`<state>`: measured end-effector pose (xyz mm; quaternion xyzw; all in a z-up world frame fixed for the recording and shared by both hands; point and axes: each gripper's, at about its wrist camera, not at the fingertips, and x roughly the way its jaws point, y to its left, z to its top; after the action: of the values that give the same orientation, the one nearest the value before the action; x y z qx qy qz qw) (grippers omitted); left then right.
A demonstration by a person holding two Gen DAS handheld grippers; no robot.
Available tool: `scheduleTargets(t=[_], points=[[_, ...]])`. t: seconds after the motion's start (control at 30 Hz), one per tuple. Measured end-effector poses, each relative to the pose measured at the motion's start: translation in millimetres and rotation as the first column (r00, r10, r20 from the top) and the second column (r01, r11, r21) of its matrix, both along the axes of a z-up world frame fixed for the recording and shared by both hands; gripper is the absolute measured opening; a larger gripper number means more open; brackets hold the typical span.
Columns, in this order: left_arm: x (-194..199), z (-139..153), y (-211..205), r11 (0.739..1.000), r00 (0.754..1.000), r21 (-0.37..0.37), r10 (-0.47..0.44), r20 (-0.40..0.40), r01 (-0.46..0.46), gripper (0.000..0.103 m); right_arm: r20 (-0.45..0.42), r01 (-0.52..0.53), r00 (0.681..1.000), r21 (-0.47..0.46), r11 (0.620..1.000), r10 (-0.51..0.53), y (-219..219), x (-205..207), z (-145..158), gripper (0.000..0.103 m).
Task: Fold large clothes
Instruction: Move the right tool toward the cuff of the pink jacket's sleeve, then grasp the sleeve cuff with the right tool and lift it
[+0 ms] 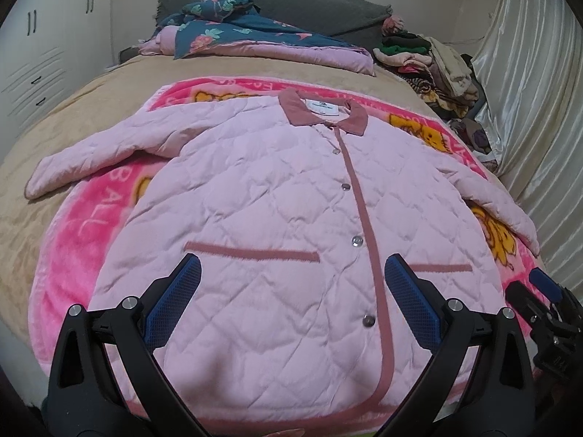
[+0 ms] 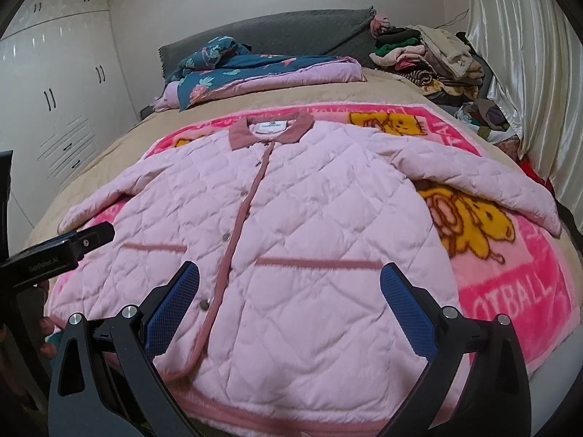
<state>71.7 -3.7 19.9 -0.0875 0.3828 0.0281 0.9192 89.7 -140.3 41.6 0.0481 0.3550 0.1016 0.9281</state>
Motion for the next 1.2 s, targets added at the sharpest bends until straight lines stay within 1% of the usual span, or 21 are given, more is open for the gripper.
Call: scheduleTargets(t=[0.07,0.17,0.3,0.57,0.7,0.8,1.0,1.2], points=[[10,2,-1,1.000,1.000,0.001,-0.001,-0.006,0.001,0.095,0.008,0.013,1.000,-0.007,1.000,-0.013,-3,11,4,0.099],[24,4,-3,1.000,1.000,0.005,-0.004,-0.011,0.004,0.095,0.002,0.021,1.000,0.013,1.000,-0.021,-10,25,6,0.099],[41,9,-3,1.000,1.000,-0.010,-0.009,-0.009,0.009,0.095,0.000,0.048,0.999,0.021,0.999,-0.048,-18,47,9,0.099],[79,16,-6,1.000,1.000,-0.017,-0.017,-0.004,0.016,0.095,-0.015,0.095,0.995,0.046,0.994,-0.094,-38,85,7,0.099],[97,15,-8,0.999,1.000,-0.022,-0.028,-0.006,0.028,0.095,-0.021,0.142,0.990,0.052,0.989,-0.141,-55,105,3,0.099],[113,13,-10,0.999,0.999,-0.034,-0.036,-0.015,0.035,0.095,-0.037,0.184,0.983,0.063,0.981,-0.182,-70,118,-2,0.099],[143,6,-16,0.999,0.999,-0.026,-0.036,-0.030,0.035,0.095,-0.059,0.282,0.959,0.072,0.957,-0.278,-105,140,-13,0.099],[169,-5,-20,0.998,0.997,-0.043,-0.039,-0.059,0.037,0.095,-0.101,0.393,0.918,0.088,0.915,-0.385,-149,157,-31,0.099]])
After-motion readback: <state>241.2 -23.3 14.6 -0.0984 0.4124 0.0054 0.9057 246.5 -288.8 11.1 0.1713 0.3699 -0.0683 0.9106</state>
